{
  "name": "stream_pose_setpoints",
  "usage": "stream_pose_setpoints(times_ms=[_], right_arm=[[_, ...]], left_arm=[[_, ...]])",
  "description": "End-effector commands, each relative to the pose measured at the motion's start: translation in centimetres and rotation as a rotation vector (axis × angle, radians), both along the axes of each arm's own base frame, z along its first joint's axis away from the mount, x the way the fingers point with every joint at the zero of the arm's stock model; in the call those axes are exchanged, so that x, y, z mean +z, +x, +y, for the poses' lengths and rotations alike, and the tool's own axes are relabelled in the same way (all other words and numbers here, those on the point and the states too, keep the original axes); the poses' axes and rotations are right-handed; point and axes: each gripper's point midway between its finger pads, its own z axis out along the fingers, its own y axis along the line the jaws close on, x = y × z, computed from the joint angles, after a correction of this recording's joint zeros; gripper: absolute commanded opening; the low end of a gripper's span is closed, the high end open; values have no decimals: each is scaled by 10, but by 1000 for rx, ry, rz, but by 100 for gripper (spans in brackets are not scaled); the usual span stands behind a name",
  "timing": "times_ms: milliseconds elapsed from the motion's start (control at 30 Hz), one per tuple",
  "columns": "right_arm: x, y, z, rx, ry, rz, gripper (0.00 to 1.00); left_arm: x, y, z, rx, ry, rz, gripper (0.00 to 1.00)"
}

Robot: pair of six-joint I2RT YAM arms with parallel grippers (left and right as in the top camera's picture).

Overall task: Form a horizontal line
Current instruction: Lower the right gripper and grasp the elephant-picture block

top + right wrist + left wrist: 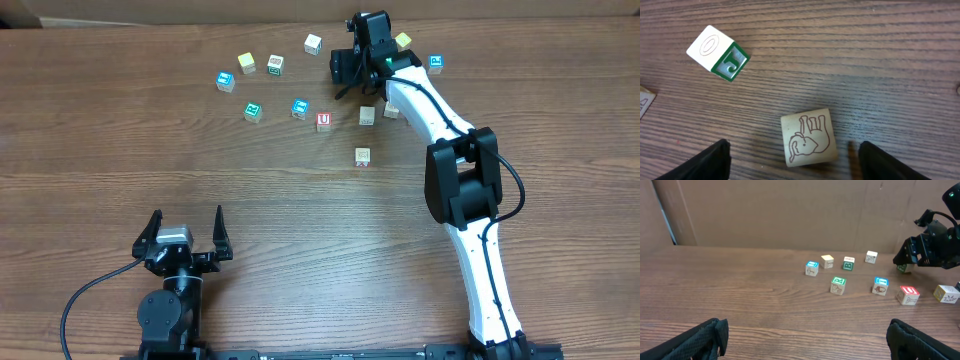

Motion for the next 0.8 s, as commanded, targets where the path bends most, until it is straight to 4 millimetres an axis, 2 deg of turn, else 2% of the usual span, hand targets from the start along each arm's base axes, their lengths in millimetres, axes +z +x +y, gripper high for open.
stream_pose_setpoints(times_ms=[0,67,367,633,767], right_arm=[[-5,1,-3,-4,-7,-1,66],[-5,2,-3,-4,-6,-3,60],[-5,6,-2,0,-3,-25,65],[-8,7,-2,28,-31,-40,65],[-10,8,-2,28,-30,-42,60]], left_arm=[[1,0,-2,-8,22,-5,100],[1,0,-2,-8,22,-4,99],[1,0,-2,-8,22,-5,100],[1,0,-2,-8,22,-5,100],[1,0,-2,-8,22,-5,100]])
